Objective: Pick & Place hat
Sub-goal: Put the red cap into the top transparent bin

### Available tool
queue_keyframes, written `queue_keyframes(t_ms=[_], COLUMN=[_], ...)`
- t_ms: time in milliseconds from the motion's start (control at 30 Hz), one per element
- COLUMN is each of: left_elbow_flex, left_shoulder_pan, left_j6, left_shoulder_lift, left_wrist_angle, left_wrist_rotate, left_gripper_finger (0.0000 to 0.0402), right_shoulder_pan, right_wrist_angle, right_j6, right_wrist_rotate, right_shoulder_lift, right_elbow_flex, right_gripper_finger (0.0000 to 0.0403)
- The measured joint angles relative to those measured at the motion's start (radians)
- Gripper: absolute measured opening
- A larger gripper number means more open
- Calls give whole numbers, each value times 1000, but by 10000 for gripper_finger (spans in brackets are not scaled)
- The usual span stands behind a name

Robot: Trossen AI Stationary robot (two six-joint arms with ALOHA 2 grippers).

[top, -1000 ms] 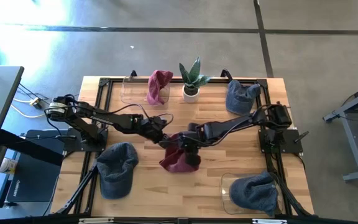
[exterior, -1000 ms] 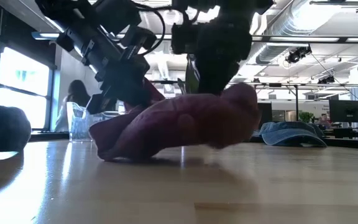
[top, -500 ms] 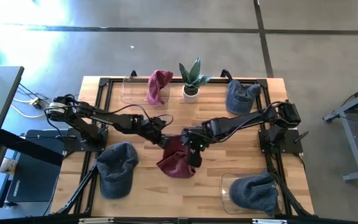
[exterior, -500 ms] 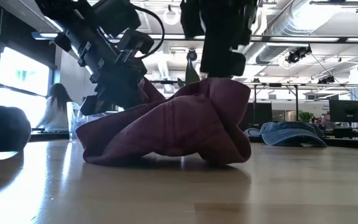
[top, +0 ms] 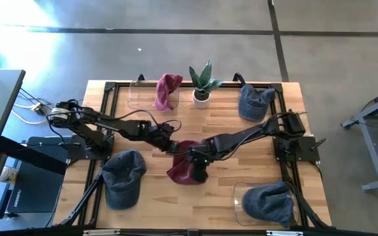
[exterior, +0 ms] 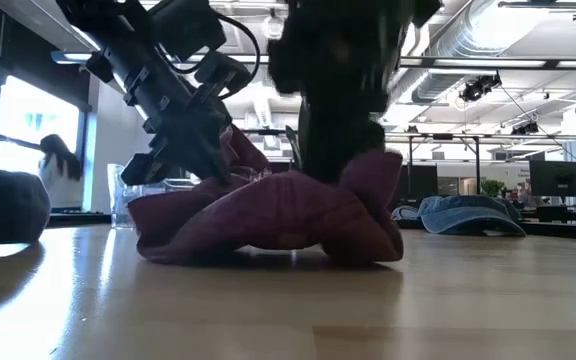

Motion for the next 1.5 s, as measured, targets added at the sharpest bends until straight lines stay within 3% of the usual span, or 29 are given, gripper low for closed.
queue_keyframes(t_ms=[100, 300, 400, 500, 633, 733, 867, 1100, 1300, 1500], left_elbow_flex=[0, 0, 0, 0, 0, 0, 0, -1, 1, 1], left_shoulder_pan=[0, 0, -2, -8, -8, -8, -8, -8, -6, -6], left_j6=[-5, -19, -34, -59, -75, -99, -117, -71, -1, 15], left_shoulder_lift=[-10, -16, -16, -16, -16, -16, -36, -63, -113, -183], left_wrist_angle=[23, 48, 43, 43, 41, 37, 37, 2, -74, -141], left_wrist_rotate=[0, -5, -20, -57, -94, -130, -153, -168, -132, -157], left_gripper_finger=[2, 2, 2, 2, 2, 2, 2, 6, 57, 129], right_shoulder_pan=[0, -5, 0, 17, 46, 59, 58, 33, 47, 80], right_wrist_angle=[-26, -57, -19, 32, 66, 66, 57, 93, -31, -139], right_j6=[-8, -1, 26, 28, 11, 14, 51, -53, 17, 156], right_wrist_rotate=[29, -76, -129, -128, -29, 59, 160, 79, 84, 85], right_shoulder_lift=[2, -77, -105, -111, -84, -42, 27, -6, -138, -223], right_elbow_flex=[0, 0, 0, 0, 0, 0, 0, 0, 0, 2], right_gripper_finger=[24, 9, 42, 100, 178, 215, 224, 199, 193, 241])
